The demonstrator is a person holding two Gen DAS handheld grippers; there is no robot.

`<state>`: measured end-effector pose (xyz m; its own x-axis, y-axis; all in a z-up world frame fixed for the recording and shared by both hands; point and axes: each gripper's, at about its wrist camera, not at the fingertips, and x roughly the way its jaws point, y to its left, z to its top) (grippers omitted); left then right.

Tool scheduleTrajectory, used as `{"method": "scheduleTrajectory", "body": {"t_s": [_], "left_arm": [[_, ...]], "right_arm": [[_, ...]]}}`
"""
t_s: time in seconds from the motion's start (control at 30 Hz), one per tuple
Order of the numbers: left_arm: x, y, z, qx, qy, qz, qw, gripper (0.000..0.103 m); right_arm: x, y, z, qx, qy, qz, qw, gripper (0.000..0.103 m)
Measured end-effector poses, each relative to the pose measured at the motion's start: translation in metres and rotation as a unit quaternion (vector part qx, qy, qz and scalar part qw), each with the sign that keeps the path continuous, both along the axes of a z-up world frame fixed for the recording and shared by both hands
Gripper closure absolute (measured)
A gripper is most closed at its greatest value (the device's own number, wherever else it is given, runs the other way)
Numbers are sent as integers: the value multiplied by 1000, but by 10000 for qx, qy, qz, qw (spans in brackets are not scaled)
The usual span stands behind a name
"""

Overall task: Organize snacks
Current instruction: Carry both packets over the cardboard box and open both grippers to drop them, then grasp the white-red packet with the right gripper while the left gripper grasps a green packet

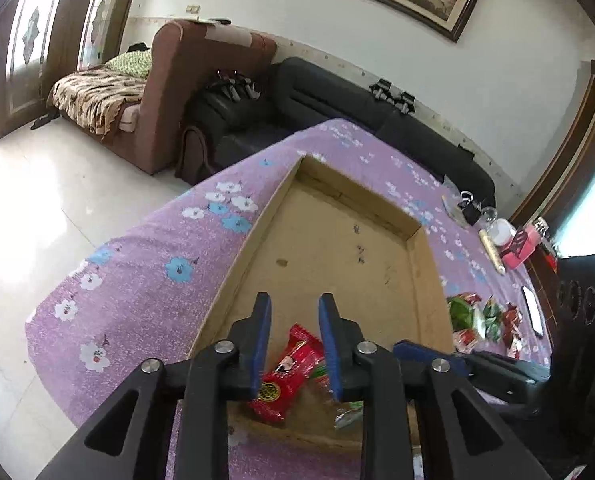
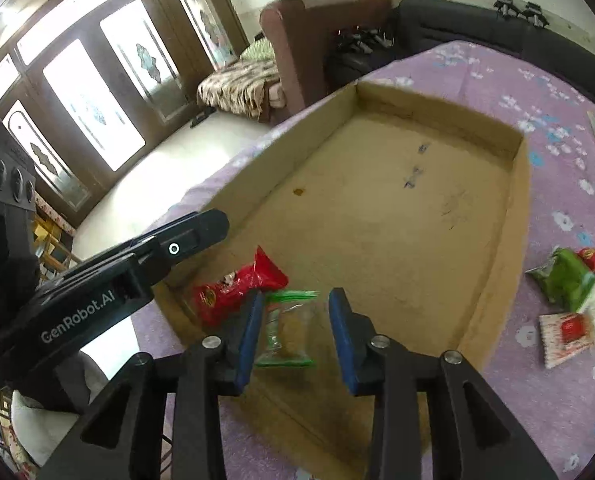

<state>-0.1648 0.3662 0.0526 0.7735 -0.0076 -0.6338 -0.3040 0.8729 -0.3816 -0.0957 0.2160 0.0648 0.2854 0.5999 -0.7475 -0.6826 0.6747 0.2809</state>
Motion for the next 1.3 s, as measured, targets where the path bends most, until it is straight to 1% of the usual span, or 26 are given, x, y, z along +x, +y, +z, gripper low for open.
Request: {"method": "scheduleTrajectory", "body": {"t_s": [0.07, 0.13, 0.2, 0.23, 0.27, 0.3, 0.33, 0.37, 0.4, 0.43, 0.53, 0.67, 0.73, 0.8, 1.0, 1.23, 1.3], "left_arm": [[-3, -4, 8, 12, -115, -19, 9999, 73], [-5, -9, 15, 20, -218, -71, 9997, 63], [-5, -16, 20, 26, -293, -164, 9994, 57], [-5, -21, 23, 35, -323, -236, 9992, 53], [-4, -27, 26, 56, -338, -312, 9989, 52], [-3, -31, 27, 76, -346, -366, 9987, 48], [-2, -38, 29, 100, -360, -440, 9983, 43], [-2, -42, 30, 118, -369, -486, 9981, 41], [-1, -48, 31, 140, -372, -544, 9977, 39], [1, -54, 32, 161, -366, -620, 9973, 38], [9, -73, 34, 219, -322, -873, 9954, 36], [18, -100, 33, 281, -233, -1221, 9918, 33], [20, -112, 33, 347, -185, -1372, 9898, 32], [22, -123, 33, 422, -144, -1497, 9877, 32], [27, -153, 29, 651, 37, -1773, 9820, 32], [33, -183, 22, 1217, 318, -1802, 9756, 32], [36, -192, 20, 1463, 411, -1765, 9725, 32]], "right_arm": [[1, -16, 9, 108, -94, -151, 9998, 57], [2, -42, 19, 220, -212, -387, 9988, 53], [4, -69, 25, 287, -277, -621, 9973, 50], [6, -88, 27, 320, -300, -800, 9958, 46], [9, -110, 27, 333, -315, -1014, 9938, 45], [12, -121, 29, 328, -315, -1151, 9923, 45], [16, -143, 28, 326, -298, -1378, 9895, 45], [19, -168, 26, 322, -266, -1641, 9856, 45], [21, -182, 25, 316, -244, -1790, 9830, 45], [23, -206, 23, 311, -218, -2033, 9784, 45], [25, -256, 17, 288, -176, -2582, 9655, 45], [27, -310, 4, 328, -43, -3128, 9493, 45], [30, -323, -1, 347, 21, -3252, 9450, 45], [32, -329, -7, 358, 95, -3281, 9439, 45], [41, -312, -17, 195, 113, -3143, 9491, 45], [64, -288, -33, -194, -28, -3126, 9497, 45], [66, -285, -37, -263, -64, -3125, 9495, 45]]}}
